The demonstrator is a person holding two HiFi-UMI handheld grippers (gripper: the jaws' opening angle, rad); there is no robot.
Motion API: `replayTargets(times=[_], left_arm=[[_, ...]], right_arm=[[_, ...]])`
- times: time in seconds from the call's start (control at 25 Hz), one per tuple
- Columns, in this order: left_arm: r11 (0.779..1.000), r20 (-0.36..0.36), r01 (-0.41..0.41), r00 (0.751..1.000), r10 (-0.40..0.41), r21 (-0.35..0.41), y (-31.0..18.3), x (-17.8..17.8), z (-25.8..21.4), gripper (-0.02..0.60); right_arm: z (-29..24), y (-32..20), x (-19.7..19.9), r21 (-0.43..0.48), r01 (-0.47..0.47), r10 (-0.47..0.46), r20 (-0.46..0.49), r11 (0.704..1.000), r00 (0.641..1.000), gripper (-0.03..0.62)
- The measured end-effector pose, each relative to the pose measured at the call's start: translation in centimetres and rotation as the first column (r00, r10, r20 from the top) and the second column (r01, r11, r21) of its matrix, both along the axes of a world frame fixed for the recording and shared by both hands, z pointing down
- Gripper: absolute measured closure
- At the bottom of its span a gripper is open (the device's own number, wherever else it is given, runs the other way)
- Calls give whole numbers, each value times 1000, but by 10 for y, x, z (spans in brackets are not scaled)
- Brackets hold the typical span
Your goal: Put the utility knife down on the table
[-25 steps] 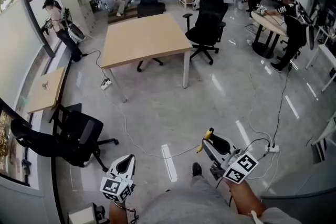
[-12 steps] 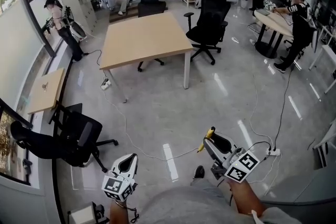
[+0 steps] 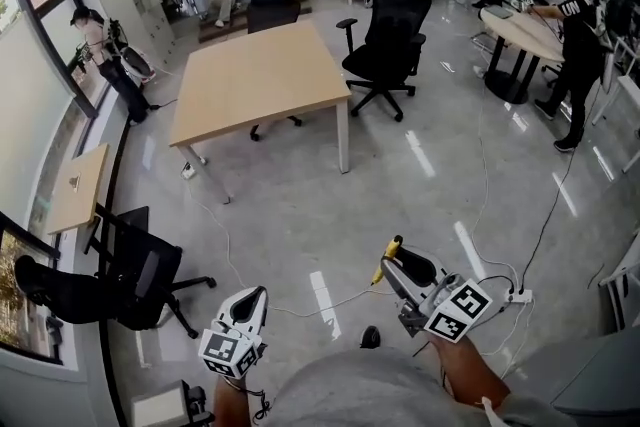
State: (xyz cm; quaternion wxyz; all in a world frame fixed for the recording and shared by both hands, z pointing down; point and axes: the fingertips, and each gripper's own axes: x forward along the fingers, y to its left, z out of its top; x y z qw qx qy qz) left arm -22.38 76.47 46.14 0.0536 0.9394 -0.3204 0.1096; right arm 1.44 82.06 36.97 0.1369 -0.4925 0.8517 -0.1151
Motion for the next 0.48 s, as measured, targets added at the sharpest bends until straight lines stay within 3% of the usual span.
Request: replayTargets(times=[0.24,0.48], left_arm=[[998,-2,-55,999,55,14,-28,87,-6,575],[992,41,-121,992,120,29,-46,136,-4,575]], right_arm=[[0,-18,71,5,-20,20,-11,1000,1000,476],[14,-27,112,-9,-75,75,18,997,997,476]])
